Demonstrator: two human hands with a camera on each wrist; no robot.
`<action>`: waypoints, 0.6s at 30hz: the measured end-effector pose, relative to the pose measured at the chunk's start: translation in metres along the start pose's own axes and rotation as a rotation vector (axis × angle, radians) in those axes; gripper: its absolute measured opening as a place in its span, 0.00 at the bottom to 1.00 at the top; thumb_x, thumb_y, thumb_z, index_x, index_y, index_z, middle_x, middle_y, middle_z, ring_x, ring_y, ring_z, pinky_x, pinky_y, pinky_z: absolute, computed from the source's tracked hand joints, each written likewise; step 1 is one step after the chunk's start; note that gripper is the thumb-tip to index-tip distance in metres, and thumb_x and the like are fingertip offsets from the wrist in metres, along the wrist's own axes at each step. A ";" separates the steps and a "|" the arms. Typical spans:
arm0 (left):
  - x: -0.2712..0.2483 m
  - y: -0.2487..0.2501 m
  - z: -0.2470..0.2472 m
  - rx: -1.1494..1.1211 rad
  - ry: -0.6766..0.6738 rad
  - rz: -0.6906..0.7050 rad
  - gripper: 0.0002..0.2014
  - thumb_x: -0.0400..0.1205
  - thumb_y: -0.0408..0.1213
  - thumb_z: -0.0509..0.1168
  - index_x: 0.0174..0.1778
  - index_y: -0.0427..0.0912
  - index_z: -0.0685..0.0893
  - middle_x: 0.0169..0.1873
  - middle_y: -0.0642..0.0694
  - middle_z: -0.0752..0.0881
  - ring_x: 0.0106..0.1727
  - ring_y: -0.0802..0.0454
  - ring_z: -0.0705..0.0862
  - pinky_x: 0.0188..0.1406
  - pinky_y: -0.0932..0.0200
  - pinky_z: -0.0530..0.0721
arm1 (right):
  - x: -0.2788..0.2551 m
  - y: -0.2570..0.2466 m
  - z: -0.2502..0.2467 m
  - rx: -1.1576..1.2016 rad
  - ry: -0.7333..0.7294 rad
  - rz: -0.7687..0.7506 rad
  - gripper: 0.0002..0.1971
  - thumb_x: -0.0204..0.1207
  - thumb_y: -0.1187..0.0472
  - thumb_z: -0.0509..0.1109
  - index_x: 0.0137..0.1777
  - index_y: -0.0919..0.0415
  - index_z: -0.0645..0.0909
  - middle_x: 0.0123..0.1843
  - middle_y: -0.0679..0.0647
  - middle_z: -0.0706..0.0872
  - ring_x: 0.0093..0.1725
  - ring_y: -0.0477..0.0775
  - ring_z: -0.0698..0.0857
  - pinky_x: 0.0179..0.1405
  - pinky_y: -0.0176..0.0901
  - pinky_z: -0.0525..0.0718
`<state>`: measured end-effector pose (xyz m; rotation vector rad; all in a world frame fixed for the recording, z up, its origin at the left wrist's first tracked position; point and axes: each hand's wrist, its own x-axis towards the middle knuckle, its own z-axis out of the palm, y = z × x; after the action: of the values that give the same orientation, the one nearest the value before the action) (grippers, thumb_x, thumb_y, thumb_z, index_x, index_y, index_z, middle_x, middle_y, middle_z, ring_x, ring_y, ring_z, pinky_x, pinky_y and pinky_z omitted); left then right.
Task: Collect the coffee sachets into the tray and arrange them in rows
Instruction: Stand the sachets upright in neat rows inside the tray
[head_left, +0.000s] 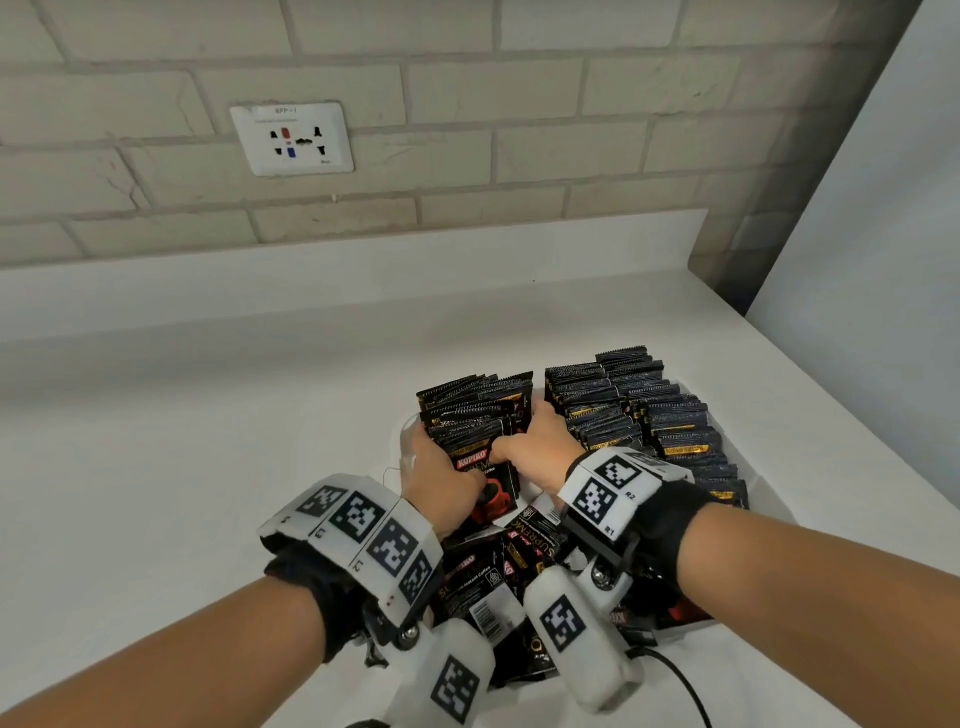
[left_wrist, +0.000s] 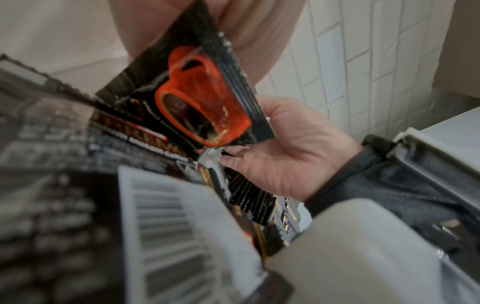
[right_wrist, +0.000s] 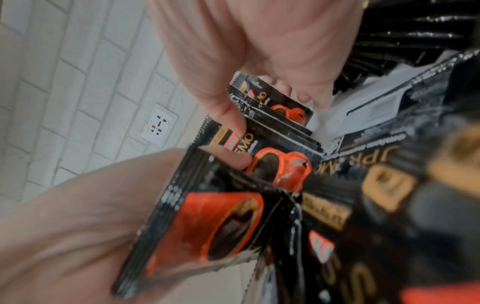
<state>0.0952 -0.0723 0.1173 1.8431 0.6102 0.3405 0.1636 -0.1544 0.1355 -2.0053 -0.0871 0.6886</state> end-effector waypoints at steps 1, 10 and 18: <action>0.000 -0.001 0.000 0.000 -0.005 0.004 0.24 0.70 0.18 0.68 0.55 0.44 0.68 0.53 0.48 0.70 0.55 0.49 0.78 0.57 0.52 0.81 | 0.000 0.000 0.000 -0.024 -0.013 0.012 0.40 0.65 0.67 0.72 0.77 0.62 0.59 0.73 0.61 0.68 0.70 0.63 0.71 0.71 0.57 0.72; 0.000 -0.002 -0.001 0.047 -0.020 -0.027 0.31 0.67 0.22 0.71 0.66 0.37 0.70 0.63 0.40 0.70 0.62 0.44 0.77 0.63 0.44 0.78 | -0.006 0.002 0.000 0.070 -0.018 0.001 0.40 0.63 0.72 0.64 0.77 0.60 0.56 0.72 0.61 0.69 0.70 0.61 0.72 0.71 0.58 0.71; -0.005 0.007 -0.001 0.077 -0.009 -0.031 0.34 0.61 0.33 0.73 0.65 0.38 0.73 0.63 0.42 0.73 0.63 0.45 0.76 0.64 0.44 0.77 | -0.002 -0.004 0.008 0.053 -0.034 0.010 0.34 0.62 0.76 0.59 0.71 0.62 0.63 0.65 0.61 0.72 0.68 0.64 0.73 0.69 0.61 0.73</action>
<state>0.0924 -0.0757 0.1247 1.9055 0.6528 0.2919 0.1594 -0.1467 0.1371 -1.9444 -0.0788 0.7243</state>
